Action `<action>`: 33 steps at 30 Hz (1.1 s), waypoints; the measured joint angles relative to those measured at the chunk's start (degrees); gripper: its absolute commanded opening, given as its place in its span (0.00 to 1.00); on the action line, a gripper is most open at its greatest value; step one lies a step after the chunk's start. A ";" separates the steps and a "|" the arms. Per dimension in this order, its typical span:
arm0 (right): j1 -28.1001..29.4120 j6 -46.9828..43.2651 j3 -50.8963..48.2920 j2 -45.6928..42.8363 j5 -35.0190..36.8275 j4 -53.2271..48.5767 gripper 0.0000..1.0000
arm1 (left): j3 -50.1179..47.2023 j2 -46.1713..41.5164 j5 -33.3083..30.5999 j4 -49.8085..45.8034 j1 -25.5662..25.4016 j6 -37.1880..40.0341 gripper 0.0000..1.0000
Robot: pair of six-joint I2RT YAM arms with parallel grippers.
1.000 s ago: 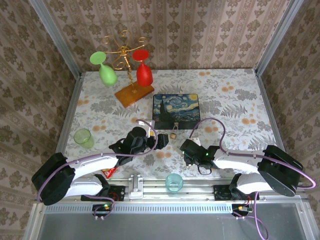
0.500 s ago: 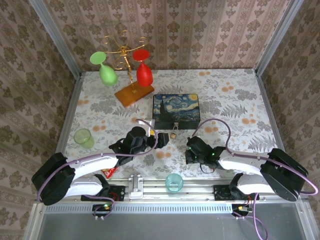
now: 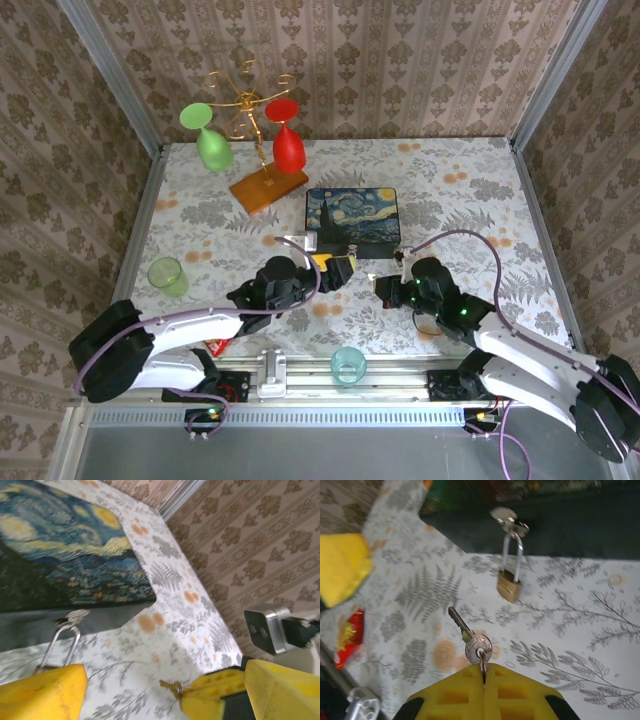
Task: Unlock a padlock with a key
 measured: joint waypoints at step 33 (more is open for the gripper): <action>0.76 8.44 -5.46 -12.63 1.46 5.97 0.00 | 5.53 16.68 -1.86 15.78 -5.44 -15.85 0.30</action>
